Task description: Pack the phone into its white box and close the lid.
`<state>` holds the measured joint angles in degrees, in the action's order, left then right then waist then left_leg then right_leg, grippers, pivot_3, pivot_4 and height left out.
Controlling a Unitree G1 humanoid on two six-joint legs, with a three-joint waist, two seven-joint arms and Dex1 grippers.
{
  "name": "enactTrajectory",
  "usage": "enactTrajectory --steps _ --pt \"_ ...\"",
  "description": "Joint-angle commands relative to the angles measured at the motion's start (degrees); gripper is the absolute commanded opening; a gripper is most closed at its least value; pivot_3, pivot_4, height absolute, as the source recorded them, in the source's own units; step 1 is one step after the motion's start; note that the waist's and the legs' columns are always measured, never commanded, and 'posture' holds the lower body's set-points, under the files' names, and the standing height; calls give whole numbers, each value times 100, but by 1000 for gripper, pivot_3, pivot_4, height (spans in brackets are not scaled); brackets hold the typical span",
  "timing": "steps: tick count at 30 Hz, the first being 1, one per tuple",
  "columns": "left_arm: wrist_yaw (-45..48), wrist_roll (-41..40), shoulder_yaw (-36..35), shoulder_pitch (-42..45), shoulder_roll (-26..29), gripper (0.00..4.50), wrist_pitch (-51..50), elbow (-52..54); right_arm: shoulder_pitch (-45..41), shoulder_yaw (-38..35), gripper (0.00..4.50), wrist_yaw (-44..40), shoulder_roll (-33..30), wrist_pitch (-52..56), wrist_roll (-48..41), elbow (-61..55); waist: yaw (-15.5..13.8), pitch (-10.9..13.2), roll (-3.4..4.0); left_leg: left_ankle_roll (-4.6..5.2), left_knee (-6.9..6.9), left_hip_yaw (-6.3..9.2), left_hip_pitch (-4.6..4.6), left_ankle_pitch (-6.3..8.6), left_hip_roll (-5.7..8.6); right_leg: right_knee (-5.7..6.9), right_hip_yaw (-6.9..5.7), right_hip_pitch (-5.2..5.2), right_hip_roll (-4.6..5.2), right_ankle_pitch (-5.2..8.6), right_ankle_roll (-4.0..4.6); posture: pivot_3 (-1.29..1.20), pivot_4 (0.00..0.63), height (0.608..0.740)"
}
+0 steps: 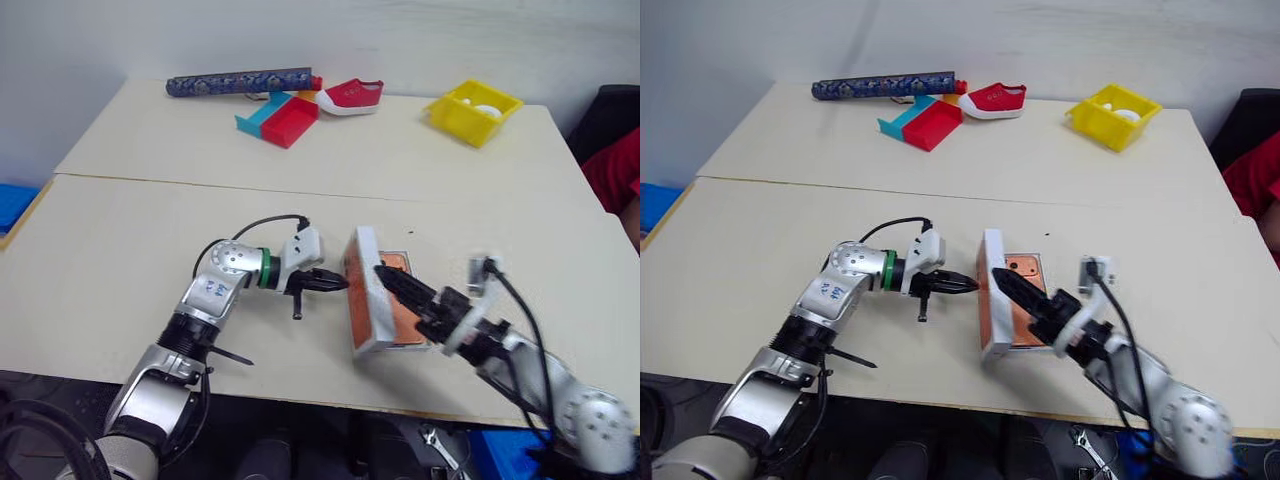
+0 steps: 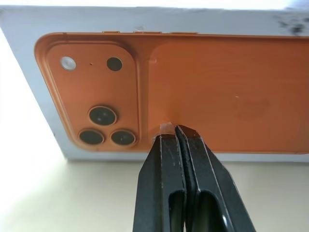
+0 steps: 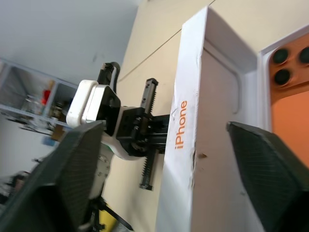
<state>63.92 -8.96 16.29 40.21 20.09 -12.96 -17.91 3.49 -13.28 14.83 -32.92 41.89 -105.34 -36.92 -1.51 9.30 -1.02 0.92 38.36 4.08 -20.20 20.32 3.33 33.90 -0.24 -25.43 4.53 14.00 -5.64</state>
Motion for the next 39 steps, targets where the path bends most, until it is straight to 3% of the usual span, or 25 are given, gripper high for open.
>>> enactTrajectory --steps 1,6,9,14,17,20,23,26,33,39 --pt "-1 50 30 221 -176 0 189 -151 374 -735 4483 -702 -564 82 -330 -484 -12 -1 -1 3 5 0 0 2 0 0 0 3 -1 -1 -2 0 150 740" --pt "-193 167 33 591 -698 0 552 -794 1317 -1708 4483 -2006 -1451 492 57 -846 -89 1 1 56 52 -4 -10 32 -1 -1 0 14 -3 -8 -14 0 150 740" --pt "-273 129 -99 819 -867 0 645 -977 1612 -1655 3940 -2500 -1721 596 750 -982 -96 1 0 79 70 -17 -9 46 -1 -11 12 27 -4 -19 -33 0 150 740" --pt "129 -200 -365 975 -547 0 233 -613 1744 -840 2202 -3383 -2149 620 2791 -1213 -58 1 0 87 74 -43 0 51 1 -27 40 25 -9 -26 -44 0 150 740" --pt "877 -339 -257 789 9 0 -91 -161 1712 -283 1189 -3707 -2269 485 3843 -1174 -26 2 1 61 74 -43 0 38 0 -25 42 20 -9 -26 -44 0 150 740" --pt "1556 -92 112 505 566 0 210 -24 1727 153 125 -4053 -2399 318 4750 -1076 -5 1 2 49 74 -46 -1 33 3 -21 46 18 -7 -27 -44 0 150 740" --pt "1644 342 452 435 722 0 752 -238 1733 463 58 -4272 -2287 146 5325 -883 -32 3 3 47 74 -46 0 34 5 -34 47 18 -6 -27 -43 0 150 740" --pt "1088 847 639 620 432 0 1438 -856 1681 708 58 -4453 -2163 -10 5749 -687 -159 3 1 49 77 -44 -5 35 11 -39 44 19 -1 -28 -45 0 150 740" --pt "557 963 475 1252 -383 0 1756 -2059 1303 1074 58 -4578 -1711 -175 6350 -290 -170 2 -1 59 80 -50 -14 38 17 -32 42 16 -5 -34 -56 0 150 740" --pt "142 997 265 1747 -756 0 1895 -2900 915 957 58 -4402 -1192 -17 6355 -75 -135 2 -1 62 80 -74 -8 38 17 -28 39 10 -8 -37 -61 0 150 740"
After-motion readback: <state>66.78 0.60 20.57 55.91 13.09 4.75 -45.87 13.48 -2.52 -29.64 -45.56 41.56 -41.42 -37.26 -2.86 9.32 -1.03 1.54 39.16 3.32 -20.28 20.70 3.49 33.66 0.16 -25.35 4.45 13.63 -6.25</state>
